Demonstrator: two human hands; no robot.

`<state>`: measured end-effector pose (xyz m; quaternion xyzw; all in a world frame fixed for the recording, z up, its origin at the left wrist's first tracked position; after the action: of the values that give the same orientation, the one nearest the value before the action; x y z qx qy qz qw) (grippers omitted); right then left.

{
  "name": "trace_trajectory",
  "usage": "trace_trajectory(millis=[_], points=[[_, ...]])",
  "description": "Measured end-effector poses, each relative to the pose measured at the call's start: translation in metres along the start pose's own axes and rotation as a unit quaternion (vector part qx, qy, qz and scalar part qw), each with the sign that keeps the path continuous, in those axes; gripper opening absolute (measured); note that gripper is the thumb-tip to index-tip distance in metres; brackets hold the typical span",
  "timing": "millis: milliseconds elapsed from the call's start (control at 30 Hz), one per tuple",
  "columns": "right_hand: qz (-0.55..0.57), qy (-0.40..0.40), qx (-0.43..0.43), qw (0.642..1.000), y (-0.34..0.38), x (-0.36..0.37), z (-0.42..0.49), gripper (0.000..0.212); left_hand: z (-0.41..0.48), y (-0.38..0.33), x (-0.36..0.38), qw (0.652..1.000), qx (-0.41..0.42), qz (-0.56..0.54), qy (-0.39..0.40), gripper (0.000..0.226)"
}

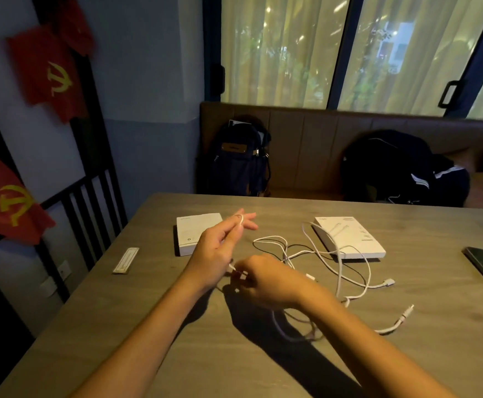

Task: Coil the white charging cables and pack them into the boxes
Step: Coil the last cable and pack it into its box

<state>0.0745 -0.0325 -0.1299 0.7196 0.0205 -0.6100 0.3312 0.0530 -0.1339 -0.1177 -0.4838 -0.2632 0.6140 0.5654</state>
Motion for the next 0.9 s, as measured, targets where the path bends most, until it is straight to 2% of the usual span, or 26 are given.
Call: trace_trajectory(millis=[33,133,200,233,267,333,400,433,467,500,533,567,600,633,667,700,733,767,833,900], points=[[0.017,-0.011,-0.012,1.000,0.003,-0.009,-0.005,0.017,0.001,0.007,-0.005,0.998,0.008,0.060,0.004,0.030],[0.049,-0.112,-0.030,0.992,0.005,-0.055,-0.019,0.019,0.001,0.020,-0.010,0.998,-0.013,0.042,0.046,0.030],[0.068,-0.189,-0.022,0.979,-0.007,-0.084,-0.024,0.017,0.000,0.016,-0.005,0.994,-0.035,-0.026,0.097,0.035],[0.083,-0.217,-0.021,0.972,-0.014,-0.092,-0.025,0.019,-0.001,0.012,0.000,0.984,-0.059,-0.104,0.132,0.036],[0.094,-0.234,-0.023,0.968,-0.019,-0.097,-0.026,0.022,-0.003,0.006,0.006,0.963,-0.085,-0.196,0.163,0.036],[0.111,-0.230,-0.032,0.966,-0.022,-0.093,-0.023,0.031,-0.010,-0.005,0.013,0.894,-0.137,-0.386,0.181,0.032],[0.121,-0.197,-0.032,0.972,-0.017,-0.075,-0.020,0.040,-0.013,-0.013,0.015,0.813,-0.153,-0.539,0.160,0.030],[0.113,-0.168,-0.024,0.979,-0.013,-0.061,-0.017,0.042,-0.014,-0.017,0.015,0.780,-0.143,-0.593,0.141,0.029],[0.096,-0.132,-0.019,0.986,-0.010,-0.047,-0.014,0.039,-0.013,-0.020,0.014,0.762,-0.131,-0.625,0.112,0.030],[0.071,-0.093,-0.017,0.993,-0.006,-0.032,-0.011,0.033,-0.011,-0.020,0.012,0.764,-0.120,-0.630,0.076,0.032],[0.049,-0.059,-0.021,0.997,-0.001,-0.019,-0.008,0.026,-0.009,-0.017,0.010,0.784,-0.112,-0.609,0.044,0.034],[0.036,-0.041,-0.026,0.998,0.001,-0.011,-0.006,0.022,-0.006,-0.016,0.007,0.825,-0.098,-0.557,0.020,0.035],[0.034,-0.031,-0.026,0.999,0.004,-0.009,-0.005,0.021,-0.004,-0.015,0.003,0.886,-0.076,-0.457,-0.001,0.036],[0.036,-0.025,-0.023,0.999,0.005,-0.011,-0.005,0.021,-0.004,-0.015,-0.002,0.951,-0.043,-0.307,-0.022,0.036],[0.036,-0.014,-0.021,0.999,0.006,-0.014,-0.006,0.021,-0.003,-0.013,-0.005,0.989,-0.006,-0.139,-0.041,0.037],[0.032,-0.006,-0.018,0.999,0.007,-0.018,-0.009,0.021,-0.003,-0.012,-0.008,0.998,0.034,0.005,-0.050,0.036],[0.025,-0.009,-0.019,0.999,0.007,-0.025,-0.013,0.019,-0.002,-0.011,-0.011,0.991,0.062,0.107,-0.056,0.035],[0.020,-0.025,-0.019,0.999,0.007,-0.035,-0.018,0.018,-0.001,-0.008,-0.016,0.984,0.070,0.156,-0.057,0.032],[0.024,-0.089,-0.015,0.996,0.003,-0.063,-0.026,0.017,0.002,0.006,-0.026,0.984,0.032,0.170,-0.032,0.031],[0.057,-0.177,-0.019,0.982,-0.009,-0.092,-0.032,0.017,0.002,0.014,-0.026,0.993,-0.039,0.103,0.047,0.040]])
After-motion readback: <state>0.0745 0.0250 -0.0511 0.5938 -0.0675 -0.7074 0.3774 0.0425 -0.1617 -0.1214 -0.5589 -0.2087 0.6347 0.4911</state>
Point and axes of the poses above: each hand's wrist, its own z-axis towards the middle knuckle, its own x-axis out of the palm, y = z × x, the point moved 6 cm from there along z, towards the middle knuckle, and after that the axes turned 4 degrees about z, right-handed, at the moved point
